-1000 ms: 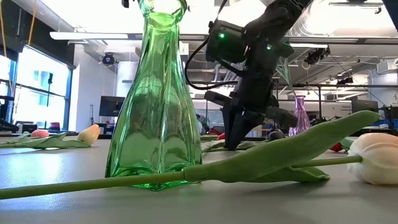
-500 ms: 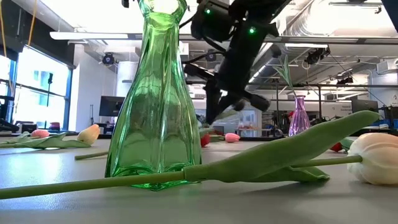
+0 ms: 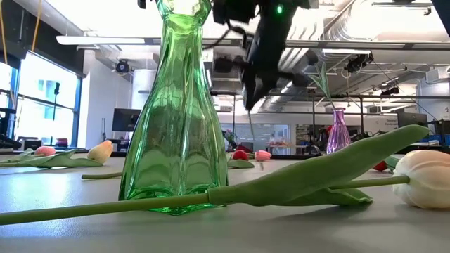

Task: Sort flowers into vase by color
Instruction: Put the black flower into the violet vase

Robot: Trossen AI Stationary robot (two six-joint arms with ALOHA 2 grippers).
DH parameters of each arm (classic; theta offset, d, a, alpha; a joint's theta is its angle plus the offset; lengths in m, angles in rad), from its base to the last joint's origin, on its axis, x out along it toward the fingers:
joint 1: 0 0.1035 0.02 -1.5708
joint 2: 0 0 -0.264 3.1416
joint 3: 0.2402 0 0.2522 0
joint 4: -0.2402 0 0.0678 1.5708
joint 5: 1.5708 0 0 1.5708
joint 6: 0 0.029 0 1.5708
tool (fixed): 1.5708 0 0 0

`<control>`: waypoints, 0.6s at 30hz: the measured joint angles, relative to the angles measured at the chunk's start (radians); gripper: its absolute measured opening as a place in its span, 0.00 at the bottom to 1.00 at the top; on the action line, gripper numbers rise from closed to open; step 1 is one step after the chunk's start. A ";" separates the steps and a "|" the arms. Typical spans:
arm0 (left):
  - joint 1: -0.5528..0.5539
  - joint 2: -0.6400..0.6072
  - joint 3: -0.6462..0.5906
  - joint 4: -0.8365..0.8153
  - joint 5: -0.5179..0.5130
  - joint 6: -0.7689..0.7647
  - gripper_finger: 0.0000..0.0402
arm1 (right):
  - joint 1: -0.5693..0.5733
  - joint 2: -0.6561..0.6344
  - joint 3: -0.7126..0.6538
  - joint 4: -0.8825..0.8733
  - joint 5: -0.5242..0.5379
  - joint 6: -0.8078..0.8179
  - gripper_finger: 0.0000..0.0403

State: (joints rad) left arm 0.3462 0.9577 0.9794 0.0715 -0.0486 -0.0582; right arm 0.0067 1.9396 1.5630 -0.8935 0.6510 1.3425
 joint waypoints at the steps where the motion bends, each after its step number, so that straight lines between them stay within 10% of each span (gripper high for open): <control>1: 0.000 0.000 0.000 0.000 0.000 0.000 0.51 | 0.000 0.000 0.026 -0.034 0.026 -0.023 0.00; 18: 0.000 0.000 0.000 0.000 0.000 0.000 0.51 | -0.007 -0.039 0.316 -0.375 0.293 -0.177 0.00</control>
State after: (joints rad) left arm 0.3465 0.9577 0.9794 0.0711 -0.0485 -0.0586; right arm -0.0002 1.9006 1.8786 -1.2689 0.9437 1.1660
